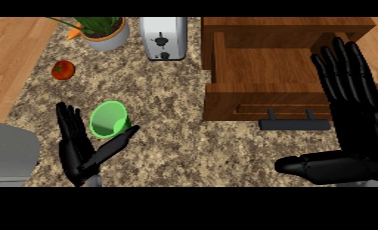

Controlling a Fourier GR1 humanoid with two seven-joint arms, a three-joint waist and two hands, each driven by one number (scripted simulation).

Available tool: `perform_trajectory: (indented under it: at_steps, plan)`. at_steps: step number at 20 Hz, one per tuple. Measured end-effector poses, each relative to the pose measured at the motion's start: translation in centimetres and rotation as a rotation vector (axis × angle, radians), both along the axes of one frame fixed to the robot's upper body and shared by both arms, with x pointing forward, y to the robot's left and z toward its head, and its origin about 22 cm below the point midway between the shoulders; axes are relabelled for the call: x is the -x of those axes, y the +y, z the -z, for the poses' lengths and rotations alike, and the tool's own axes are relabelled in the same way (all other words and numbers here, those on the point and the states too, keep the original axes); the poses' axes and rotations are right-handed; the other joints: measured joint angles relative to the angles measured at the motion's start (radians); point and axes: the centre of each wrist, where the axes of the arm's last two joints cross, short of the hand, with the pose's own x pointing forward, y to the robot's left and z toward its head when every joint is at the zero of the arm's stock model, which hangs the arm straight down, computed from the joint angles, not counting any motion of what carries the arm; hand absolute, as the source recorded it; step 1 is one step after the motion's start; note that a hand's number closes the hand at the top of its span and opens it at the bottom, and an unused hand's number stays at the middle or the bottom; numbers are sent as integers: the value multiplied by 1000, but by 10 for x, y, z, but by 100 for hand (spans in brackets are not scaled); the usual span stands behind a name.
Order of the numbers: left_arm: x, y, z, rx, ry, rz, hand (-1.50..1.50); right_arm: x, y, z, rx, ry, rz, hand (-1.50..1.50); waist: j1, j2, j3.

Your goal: Pick up the cup, place it into the drawer and close the drawer

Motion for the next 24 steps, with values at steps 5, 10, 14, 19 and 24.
perform_trajectory:
  at_steps: [5, 10, 14, 19, 24]
  plan:
    - [-10, 9, 20, 12, 5, 1, -150, 8, 1, 0, 2, 2, -8, -150, -2, -1, 1]
    - [-6, 8, 38, 22, 6, -20, -150, 7, -1, -4, -1, 4, -7, -150, -1, -1, 1]
    - [-4, 16, 53, 27, 8, -45, -150, 7, 3, -2, 0, 5, -14, -150, -1, 0, 0]
    - [-4, 18, 66, 28, 20, -51, -150, 9, -3, -9, 0, 0, -16, -150, -2, 0, 0]
    - [-9, 26, 74, 32, 30, -37, -150, 11, 0, -4, 3, 8, -22, -150, -2, 0, 0]
